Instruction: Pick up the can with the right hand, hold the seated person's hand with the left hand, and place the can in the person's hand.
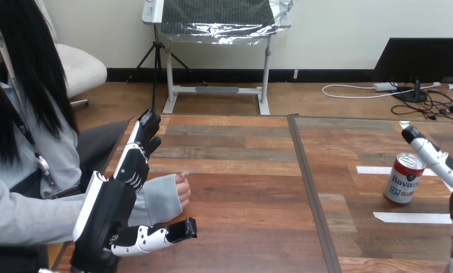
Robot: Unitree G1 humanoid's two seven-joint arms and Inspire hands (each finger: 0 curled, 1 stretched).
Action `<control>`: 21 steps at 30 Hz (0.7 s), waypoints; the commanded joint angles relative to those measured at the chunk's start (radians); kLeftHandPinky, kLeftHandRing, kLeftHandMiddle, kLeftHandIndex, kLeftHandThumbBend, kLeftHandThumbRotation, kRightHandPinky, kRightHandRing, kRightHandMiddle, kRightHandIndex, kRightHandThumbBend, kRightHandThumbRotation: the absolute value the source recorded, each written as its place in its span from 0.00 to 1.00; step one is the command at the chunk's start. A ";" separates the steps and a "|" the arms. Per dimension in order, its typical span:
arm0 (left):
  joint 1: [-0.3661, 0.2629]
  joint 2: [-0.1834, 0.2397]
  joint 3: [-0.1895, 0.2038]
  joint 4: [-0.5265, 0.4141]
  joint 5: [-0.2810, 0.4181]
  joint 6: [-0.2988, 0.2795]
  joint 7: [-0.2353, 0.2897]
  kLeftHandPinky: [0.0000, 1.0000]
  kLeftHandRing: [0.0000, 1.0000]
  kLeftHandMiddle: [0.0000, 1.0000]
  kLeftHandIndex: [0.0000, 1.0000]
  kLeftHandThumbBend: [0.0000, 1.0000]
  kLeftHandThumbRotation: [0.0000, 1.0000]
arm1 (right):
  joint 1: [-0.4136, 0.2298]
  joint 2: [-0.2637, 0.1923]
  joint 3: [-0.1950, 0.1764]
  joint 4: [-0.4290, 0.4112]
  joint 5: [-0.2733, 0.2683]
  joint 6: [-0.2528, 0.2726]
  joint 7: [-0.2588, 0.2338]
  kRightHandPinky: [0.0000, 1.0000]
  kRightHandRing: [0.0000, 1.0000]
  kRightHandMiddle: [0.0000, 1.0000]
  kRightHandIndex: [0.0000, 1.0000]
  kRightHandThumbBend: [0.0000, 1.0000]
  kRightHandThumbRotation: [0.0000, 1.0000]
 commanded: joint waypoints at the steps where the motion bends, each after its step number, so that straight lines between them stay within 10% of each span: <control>1: -0.055 0.026 0.001 -0.040 -0.034 -0.021 -0.021 0.96 1.00 1.00 1.00 1.00 0.47 | -0.097 -0.034 0.030 0.015 -0.043 0.027 -0.037 1.00 1.00 1.00 1.00 1.00 0.40; 21: -0.055 0.041 -0.007 -0.059 -0.123 -0.037 -0.118 0.99 1.00 1.00 1.00 1.00 0.48 | -0.108 -0.060 0.121 0.084 -0.204 0.179 -0.205 0.97 0.99 0.99 1.00 1.00 0.51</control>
